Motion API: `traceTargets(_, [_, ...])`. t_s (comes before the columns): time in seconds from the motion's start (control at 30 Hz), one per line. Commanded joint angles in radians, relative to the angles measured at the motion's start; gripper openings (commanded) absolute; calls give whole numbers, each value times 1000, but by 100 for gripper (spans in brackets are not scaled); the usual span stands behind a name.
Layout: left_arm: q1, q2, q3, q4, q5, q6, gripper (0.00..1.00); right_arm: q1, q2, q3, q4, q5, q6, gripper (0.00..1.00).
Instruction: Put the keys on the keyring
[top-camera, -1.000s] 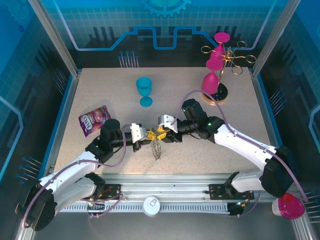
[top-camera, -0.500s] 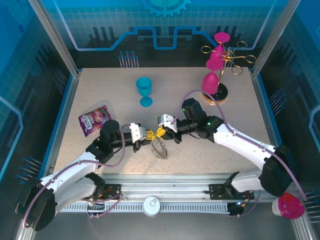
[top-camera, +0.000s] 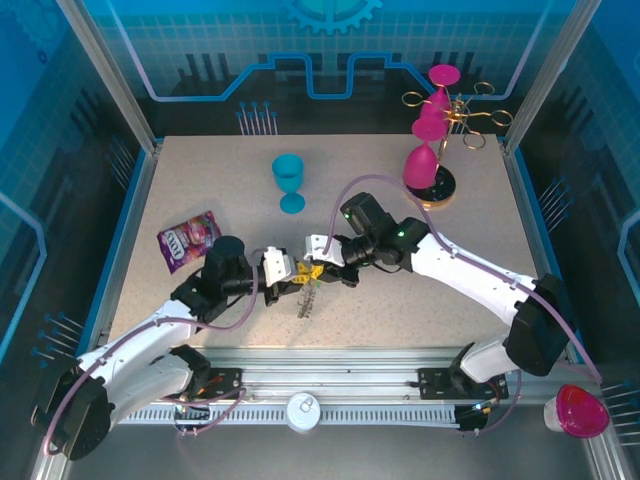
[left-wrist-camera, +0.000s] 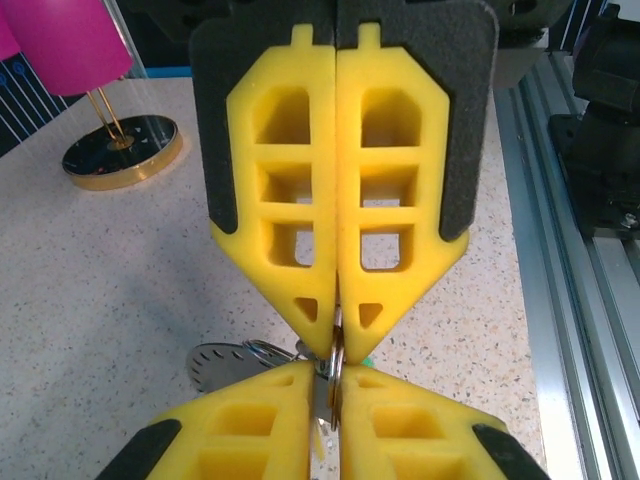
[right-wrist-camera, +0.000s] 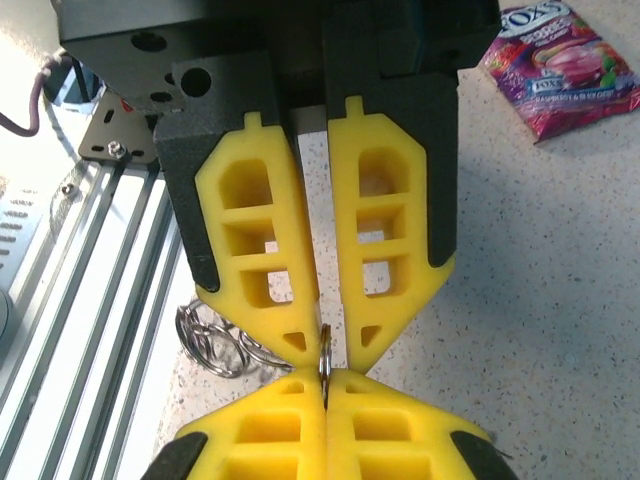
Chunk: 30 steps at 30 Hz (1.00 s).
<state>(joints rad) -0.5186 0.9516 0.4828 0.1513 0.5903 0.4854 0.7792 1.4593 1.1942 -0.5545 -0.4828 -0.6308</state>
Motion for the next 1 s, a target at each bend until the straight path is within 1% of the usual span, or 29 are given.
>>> traceTargets(0.0, [-12,9,46,-22,-6,37,12,38,24,68,-80,-9,-46,0])
traceTargets(0.1, [-11,3,43,-12,0,36,0,37,25,74,-77,-19,-30,0])
traceTargets(0.13, [-12,-1,39,-7,2,35,0,30,11,55,-49,-26,-9,0])
traceTargets(0.17, [-12,-6,33,4,4,31,0,19,-6,36,-20,-37,12,2])
traceTargets(0.2, [-11,-13,23,22,6,25,0,5,-27,7,22,-50,40,15])
traceTargets(0.23, [-12,-18,13,41,8,17,0,-10,-49,-19,60,-60,61,21])
traceTargets(0.3, [-12,-27,-3,77,21,2,0,-41,-95,-91,148,-76,102,26])
traceTargets(0.47, [-12,-26,-31,166,54,-46,0,-63,-134,-182,240,-87,126,27])
traceTargets(0.73, [-11,-12,-44,235,77,-98,0,-64,-129,-198,293,-109,132,26])
traceTargets(0.83, [-12,-10,-47,240,83,-101,0,-63,-127,-199,301,-121,134,23])
traceTargets(0.97, [-11,-10,-48,245,82,-106,0,-62,-129,-196,291,-121,129,15])
